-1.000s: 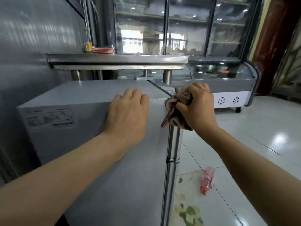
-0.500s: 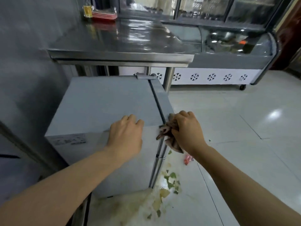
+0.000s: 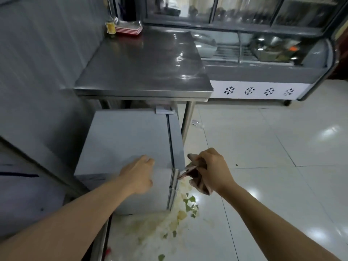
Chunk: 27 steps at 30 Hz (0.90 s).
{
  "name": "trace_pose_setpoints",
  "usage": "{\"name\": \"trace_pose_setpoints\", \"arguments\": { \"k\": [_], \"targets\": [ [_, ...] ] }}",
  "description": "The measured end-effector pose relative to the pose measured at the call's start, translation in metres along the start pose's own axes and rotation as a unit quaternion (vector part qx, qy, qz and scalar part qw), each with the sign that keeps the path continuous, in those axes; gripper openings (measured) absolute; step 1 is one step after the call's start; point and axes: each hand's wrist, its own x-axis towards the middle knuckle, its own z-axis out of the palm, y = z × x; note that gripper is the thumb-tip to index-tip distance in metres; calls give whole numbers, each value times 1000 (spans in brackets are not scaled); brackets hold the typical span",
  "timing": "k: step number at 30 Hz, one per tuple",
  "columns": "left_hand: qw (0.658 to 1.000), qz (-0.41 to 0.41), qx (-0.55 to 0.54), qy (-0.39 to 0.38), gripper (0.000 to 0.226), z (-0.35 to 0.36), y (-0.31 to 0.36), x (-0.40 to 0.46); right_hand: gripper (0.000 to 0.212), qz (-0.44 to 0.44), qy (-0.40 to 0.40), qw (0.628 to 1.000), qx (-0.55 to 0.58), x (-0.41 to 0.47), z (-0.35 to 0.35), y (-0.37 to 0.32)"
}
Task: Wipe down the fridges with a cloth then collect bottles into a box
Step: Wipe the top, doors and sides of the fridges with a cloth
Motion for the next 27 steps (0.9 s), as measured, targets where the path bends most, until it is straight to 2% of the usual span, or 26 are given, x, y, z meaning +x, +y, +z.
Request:
{"name": "trace_pose_setpoints", "arguments": {
  "k": [4,17,24,27],
  "targets": [
    [1000,8,-4,11,48,-38,9,-4,13,-28,2,999,-14,12,-30,-10],
    [997,41,0,62,59,-141,-15,20,13,14,72,997,-9,81,-95,-54],
    [997,20,-16,77,55,-185,-21,32,10,-8,112,993,27,127,-134,-69],
    [996,10,13,86,60,-203,-14,50,9,-23,112,992,45,155,-145,-63]
  ]
}}
